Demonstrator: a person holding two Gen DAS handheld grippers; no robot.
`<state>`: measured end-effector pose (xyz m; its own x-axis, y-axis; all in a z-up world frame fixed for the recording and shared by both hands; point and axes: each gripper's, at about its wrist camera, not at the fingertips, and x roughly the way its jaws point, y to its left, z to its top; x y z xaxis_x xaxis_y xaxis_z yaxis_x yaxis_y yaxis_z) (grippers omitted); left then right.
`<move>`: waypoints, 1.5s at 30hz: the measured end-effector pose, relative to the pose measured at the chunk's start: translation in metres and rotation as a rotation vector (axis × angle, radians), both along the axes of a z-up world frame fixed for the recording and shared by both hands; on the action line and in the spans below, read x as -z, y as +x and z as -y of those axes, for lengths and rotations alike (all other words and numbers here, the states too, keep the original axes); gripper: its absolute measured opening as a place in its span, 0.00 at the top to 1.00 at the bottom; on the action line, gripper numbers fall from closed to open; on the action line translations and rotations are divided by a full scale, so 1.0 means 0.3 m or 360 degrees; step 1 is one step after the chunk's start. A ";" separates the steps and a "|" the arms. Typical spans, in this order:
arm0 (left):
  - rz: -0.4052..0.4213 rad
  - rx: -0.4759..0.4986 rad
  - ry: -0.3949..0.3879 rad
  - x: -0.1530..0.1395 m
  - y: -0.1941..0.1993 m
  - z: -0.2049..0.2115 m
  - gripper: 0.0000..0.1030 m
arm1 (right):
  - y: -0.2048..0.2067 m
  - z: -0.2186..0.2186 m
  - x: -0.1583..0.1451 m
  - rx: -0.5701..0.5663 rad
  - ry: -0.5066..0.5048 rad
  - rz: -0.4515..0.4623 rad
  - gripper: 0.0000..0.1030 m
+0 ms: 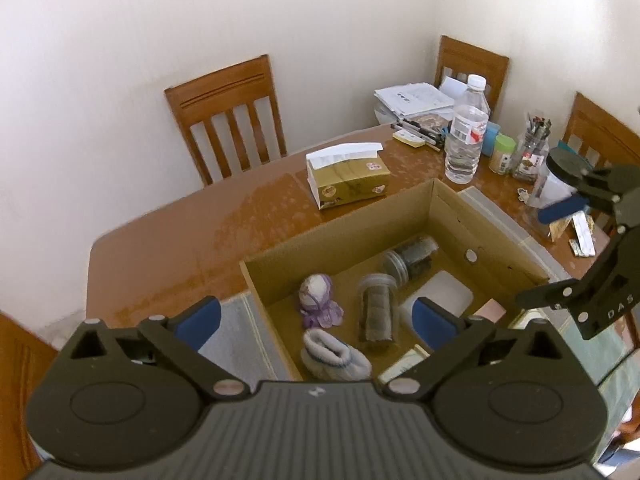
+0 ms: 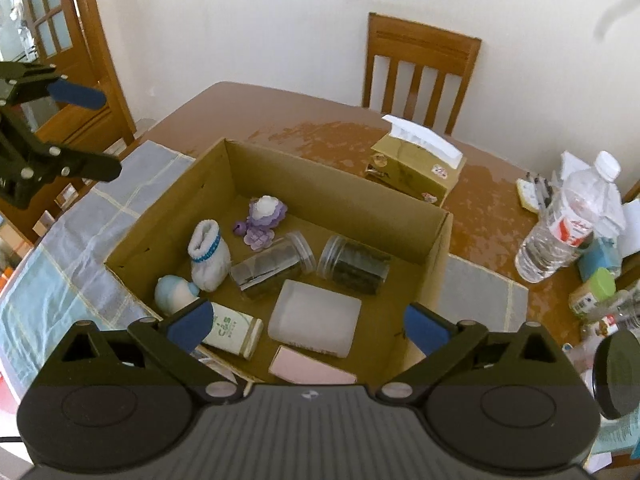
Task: Organize objects
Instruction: 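Move the left tool to the grey knit sock and the right tool to the C&S tissue pack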
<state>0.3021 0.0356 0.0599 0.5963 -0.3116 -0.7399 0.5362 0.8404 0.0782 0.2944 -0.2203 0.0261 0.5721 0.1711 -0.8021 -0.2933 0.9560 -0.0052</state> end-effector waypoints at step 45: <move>-0.0308 -0.0235 -0.0100 0.565 -0.278 0.095 0.01 | -0.291 0.186 0.507 0.0641 0.0042 -0.0005 0.00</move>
<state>0.2187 0.0072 -0.1096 0.4878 -0.2805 -0.8267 0.4071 0.9108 -0.0688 0.2071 -0.2760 -0.1261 0.5950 -0.0457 -0.8024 0.1048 0.9943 0.0210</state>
